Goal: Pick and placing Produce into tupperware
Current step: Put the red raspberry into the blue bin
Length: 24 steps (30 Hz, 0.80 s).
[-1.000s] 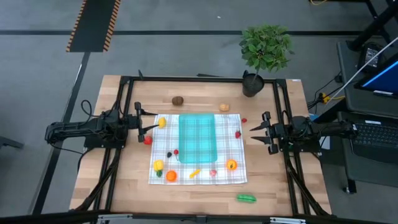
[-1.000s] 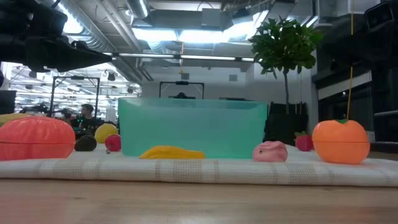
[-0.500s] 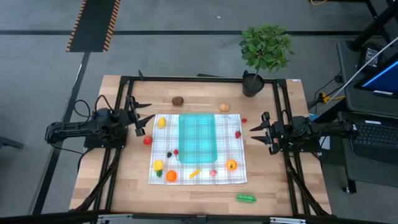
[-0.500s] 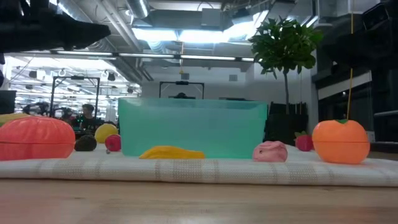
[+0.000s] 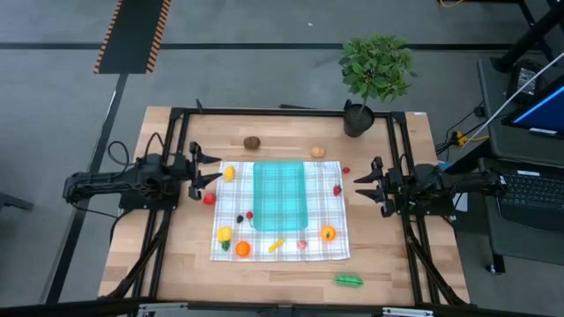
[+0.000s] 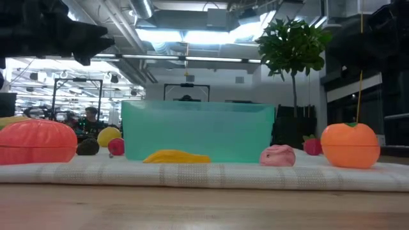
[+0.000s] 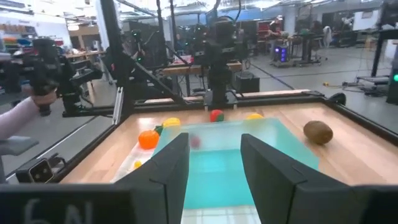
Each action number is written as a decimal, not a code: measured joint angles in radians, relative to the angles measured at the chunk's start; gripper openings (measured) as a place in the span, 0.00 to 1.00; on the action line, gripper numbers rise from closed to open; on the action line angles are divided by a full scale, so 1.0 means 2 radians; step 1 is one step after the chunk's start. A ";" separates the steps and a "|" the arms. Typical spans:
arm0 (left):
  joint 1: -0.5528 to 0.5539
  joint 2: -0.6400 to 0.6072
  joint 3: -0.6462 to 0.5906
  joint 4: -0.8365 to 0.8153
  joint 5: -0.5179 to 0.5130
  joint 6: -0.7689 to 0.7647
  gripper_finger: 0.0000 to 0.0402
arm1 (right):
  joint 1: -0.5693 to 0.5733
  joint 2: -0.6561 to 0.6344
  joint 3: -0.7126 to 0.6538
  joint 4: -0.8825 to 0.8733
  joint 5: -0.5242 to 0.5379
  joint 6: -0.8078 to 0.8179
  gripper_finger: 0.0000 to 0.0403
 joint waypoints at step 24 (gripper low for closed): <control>0.000 0.311 0.195 -0.169 -0.019 -0.010 0.44 | 0.000 0.202 0.186 -0.192 0.109 -0.011 0.37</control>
